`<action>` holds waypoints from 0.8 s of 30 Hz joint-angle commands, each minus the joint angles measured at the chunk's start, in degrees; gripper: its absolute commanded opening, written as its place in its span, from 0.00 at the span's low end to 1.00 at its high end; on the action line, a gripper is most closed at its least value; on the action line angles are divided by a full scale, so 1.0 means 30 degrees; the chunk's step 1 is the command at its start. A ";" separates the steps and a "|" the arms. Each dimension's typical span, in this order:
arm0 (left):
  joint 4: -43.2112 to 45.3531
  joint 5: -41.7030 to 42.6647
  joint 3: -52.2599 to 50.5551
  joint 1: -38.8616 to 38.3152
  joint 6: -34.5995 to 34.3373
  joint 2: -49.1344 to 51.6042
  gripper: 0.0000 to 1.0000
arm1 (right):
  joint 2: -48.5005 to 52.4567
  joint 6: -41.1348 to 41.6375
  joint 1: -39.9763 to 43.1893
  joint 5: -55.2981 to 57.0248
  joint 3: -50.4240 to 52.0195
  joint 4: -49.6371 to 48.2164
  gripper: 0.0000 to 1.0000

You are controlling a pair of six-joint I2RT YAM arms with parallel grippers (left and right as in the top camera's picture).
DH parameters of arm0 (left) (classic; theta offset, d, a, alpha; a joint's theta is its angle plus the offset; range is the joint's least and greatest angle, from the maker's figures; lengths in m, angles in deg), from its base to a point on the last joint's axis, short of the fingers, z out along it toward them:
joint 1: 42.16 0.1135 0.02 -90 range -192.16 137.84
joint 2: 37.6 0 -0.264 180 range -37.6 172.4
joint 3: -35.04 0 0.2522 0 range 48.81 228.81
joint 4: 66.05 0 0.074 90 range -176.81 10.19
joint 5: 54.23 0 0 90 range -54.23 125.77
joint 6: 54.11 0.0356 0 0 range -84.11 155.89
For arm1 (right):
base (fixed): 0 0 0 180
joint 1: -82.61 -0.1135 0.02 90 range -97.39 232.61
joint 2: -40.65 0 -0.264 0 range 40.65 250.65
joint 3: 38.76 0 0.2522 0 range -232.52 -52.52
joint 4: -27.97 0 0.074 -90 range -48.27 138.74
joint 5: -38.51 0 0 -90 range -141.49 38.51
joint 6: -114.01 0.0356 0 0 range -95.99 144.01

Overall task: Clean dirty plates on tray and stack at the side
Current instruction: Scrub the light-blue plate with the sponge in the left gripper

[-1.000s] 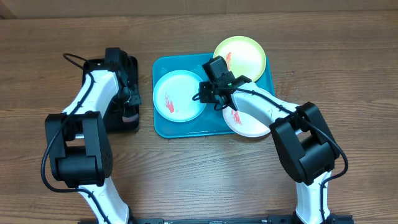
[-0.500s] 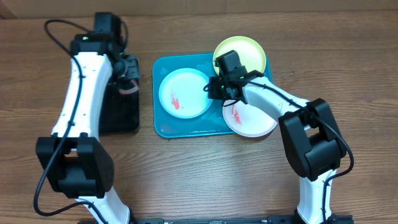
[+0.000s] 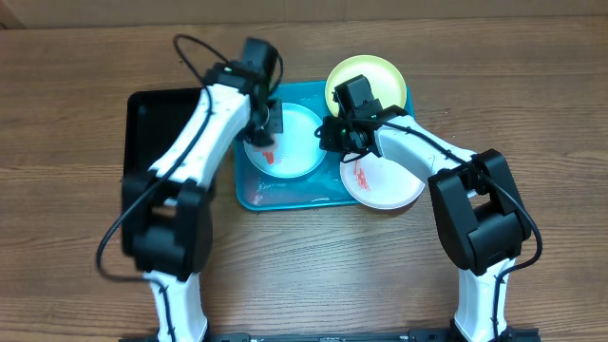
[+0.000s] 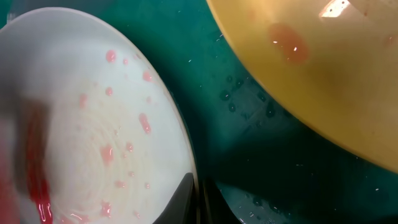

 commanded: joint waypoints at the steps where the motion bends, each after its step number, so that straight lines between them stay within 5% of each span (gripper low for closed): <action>1: -0.0044 -0.0481 -0.0204 -0.0007 -0.1443 0.1260 0.04 | -0.0117 0.0087 -0.0051 -0.0277 0.0095 -0.0131 0.04; 9: -0.0189 0.0372 -0.0204 -0.0182 -0.0692 0.1785 0.04 | -0.0117 0.0087 -0.0051 -0.0277 0.0095 -0.0357 0.04; 13: -0.0095 0.7613 -0.0204 -0.0444 0.5034 0.1785 0.04 | -0.0117 0.0080 -0.0051 -0.0277 0.0095 -0.0350 0.04; 15: -0.0029 0.9092 -0.0204 -0.0459 0.5486 0.1785 0.04 | -0.0117 0.0080 -0.0051 -0.0189 0.0095 -0.0350 0.04; 20: 0.1071 0.8845 -0.0204 -0.0437 0.4233 0.1785 0.04 | -0.0117 0.0080 -0.0051 -0.0146 0.0095 -0.0335 0.04; 24: 0.0838 0.4452 -0.0204 -0.0379 0.1727 0.1785 0.04 | -0.0117 0.0080 -0.0051 -0.0146 0.0095 -0.0270 0.04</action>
